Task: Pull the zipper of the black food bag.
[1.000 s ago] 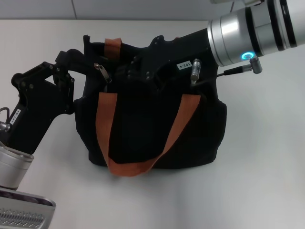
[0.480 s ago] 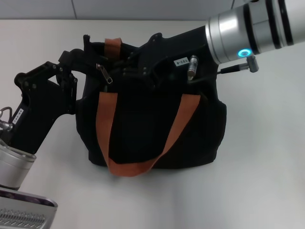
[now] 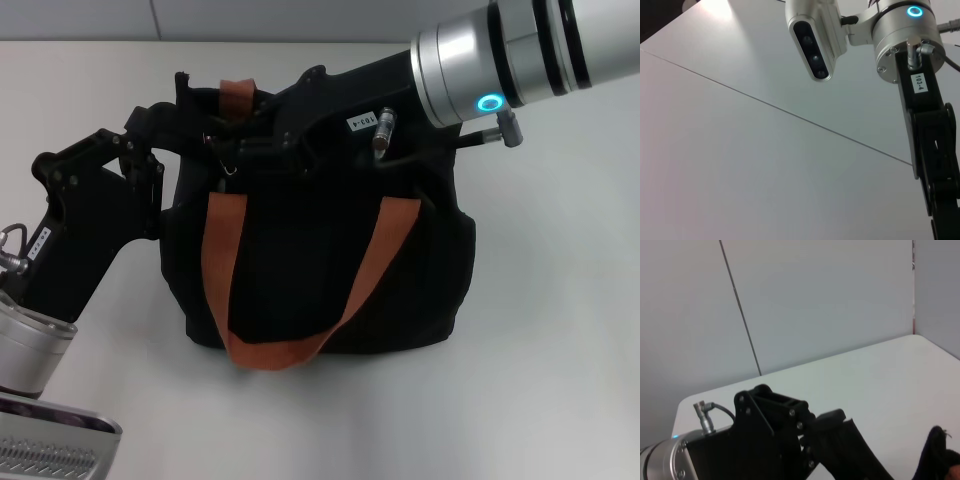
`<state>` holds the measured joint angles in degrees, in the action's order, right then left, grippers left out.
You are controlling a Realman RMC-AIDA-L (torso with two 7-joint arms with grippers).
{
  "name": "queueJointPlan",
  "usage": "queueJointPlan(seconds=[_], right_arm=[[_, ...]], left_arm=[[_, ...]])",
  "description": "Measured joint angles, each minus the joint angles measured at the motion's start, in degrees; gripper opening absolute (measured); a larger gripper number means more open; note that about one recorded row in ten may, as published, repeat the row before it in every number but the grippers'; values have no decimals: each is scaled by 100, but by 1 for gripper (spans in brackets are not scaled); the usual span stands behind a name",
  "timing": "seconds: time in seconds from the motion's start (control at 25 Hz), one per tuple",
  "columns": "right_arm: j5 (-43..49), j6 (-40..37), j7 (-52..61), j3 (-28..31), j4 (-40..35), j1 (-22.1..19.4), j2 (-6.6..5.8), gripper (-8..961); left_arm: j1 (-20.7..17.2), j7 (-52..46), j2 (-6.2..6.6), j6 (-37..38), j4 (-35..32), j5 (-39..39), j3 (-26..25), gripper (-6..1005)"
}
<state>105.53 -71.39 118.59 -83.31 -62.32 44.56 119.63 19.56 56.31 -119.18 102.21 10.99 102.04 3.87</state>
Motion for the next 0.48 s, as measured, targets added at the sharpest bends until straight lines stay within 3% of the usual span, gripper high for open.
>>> queueJointPlan(seconds=[0.36,0.48], right_arm=[[-6,144,-40,1,285,182,-2,211],[-6,145,-52,-34,320,224,-2,125]], left_arm=[[-2,3,0,-1,0,0,0,18],[-5,3,0,-1,0,0,0,18]])
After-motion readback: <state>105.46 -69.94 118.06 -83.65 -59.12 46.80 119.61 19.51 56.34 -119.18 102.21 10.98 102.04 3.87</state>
